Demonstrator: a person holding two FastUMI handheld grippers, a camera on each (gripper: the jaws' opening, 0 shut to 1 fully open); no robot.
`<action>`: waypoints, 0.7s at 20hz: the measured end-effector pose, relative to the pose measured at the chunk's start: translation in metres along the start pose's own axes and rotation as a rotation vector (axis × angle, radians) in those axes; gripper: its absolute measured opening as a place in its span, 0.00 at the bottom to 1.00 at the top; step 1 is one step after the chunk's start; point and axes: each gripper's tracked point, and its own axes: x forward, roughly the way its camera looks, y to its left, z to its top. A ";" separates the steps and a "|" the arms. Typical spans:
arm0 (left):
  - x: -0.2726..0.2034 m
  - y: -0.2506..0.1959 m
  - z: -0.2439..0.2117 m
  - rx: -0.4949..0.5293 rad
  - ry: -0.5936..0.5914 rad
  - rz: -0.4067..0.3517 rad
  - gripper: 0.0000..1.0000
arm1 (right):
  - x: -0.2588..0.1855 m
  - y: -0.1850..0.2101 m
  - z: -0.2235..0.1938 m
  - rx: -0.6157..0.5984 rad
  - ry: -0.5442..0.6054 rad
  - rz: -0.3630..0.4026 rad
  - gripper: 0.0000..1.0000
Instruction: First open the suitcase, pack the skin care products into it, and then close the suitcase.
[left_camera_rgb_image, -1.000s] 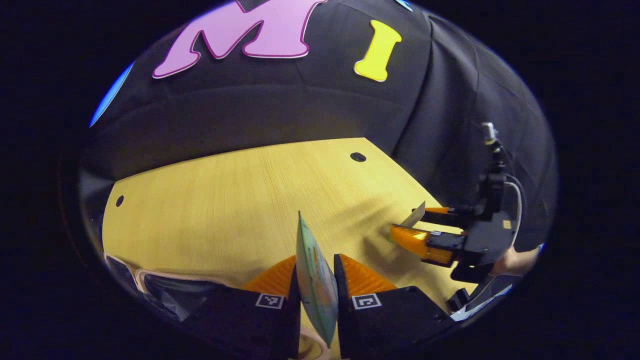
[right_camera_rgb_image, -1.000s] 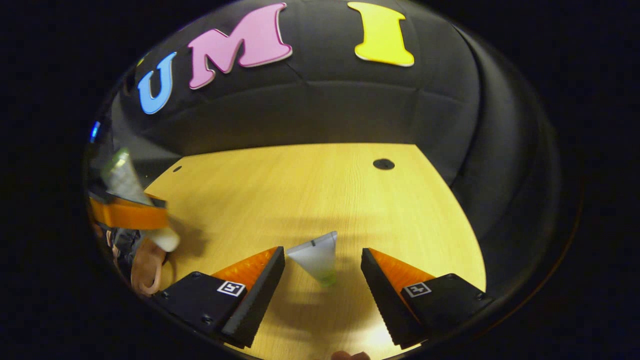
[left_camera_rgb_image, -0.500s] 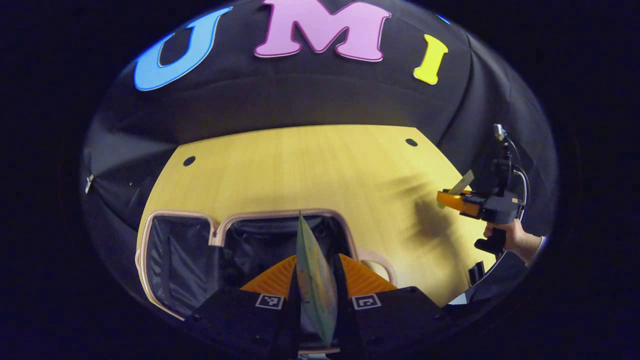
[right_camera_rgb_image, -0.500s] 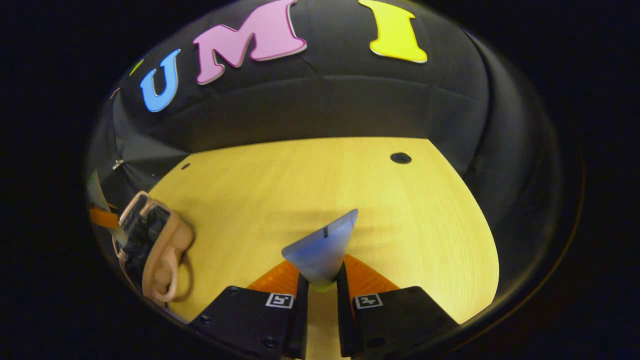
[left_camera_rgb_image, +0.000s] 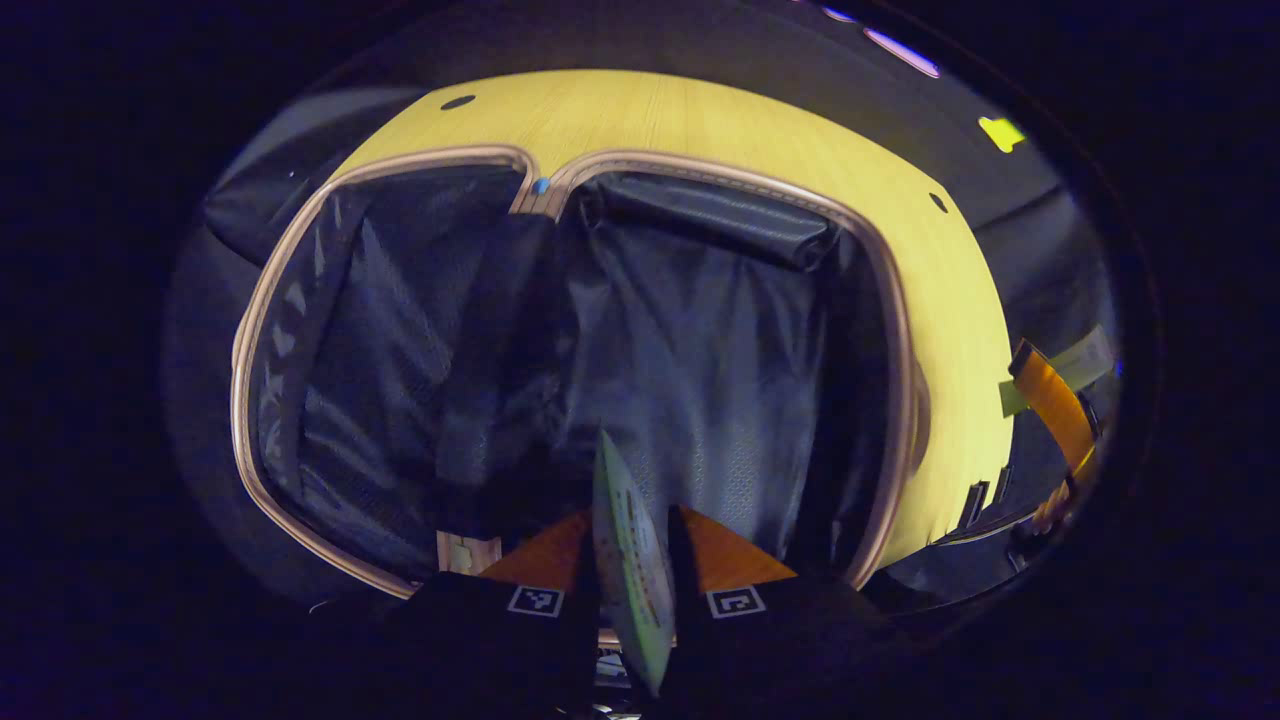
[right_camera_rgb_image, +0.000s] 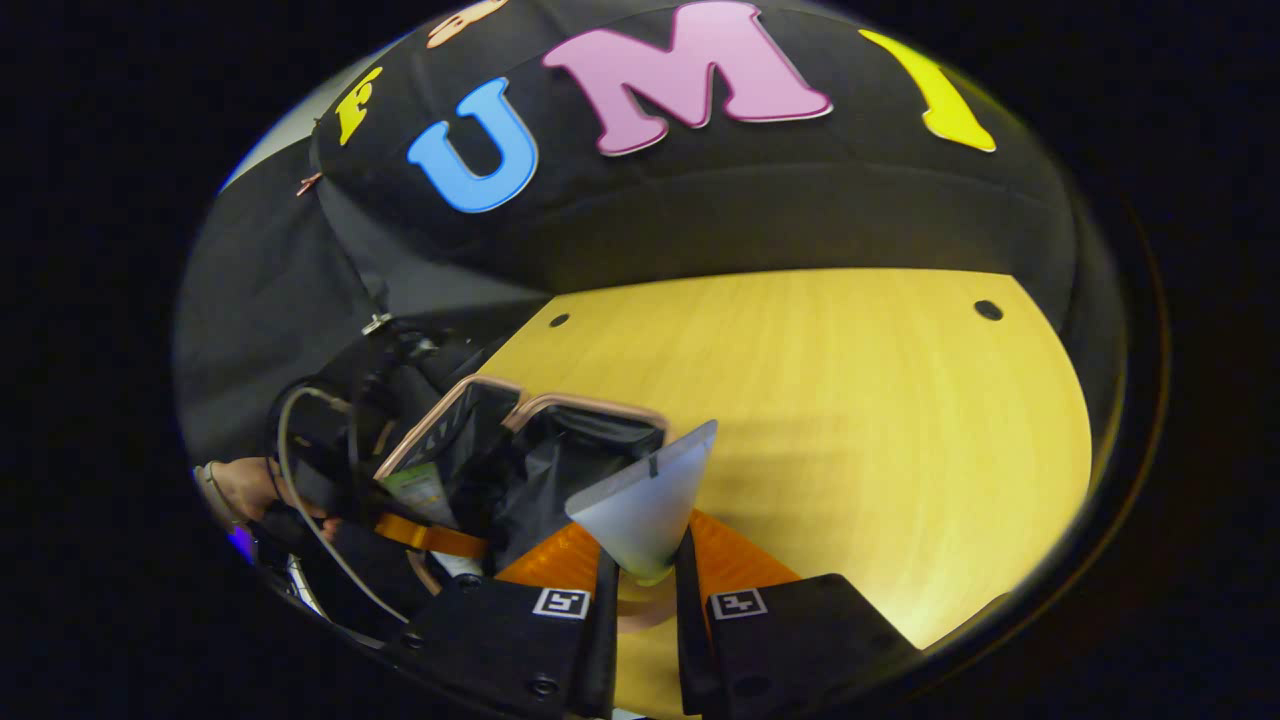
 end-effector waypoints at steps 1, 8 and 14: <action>0.002 0.002 -0.005 -0.002 0.017 -0.007 0.39 | 0.006 0.014 -0.008 0.004 0.027 0.010 0.29; -0.027 0.004 0.000 0.001 -0.085 -0.122 0.77 | 0.045 0.050 -0.071 0.011 0.259 -0.039 0.29; -0.090 0.064 0.024 -0.036 -0.290 -0.175 0.83 | 0.065 0.050 -0.109 0.089 0.439 -0.151 0.29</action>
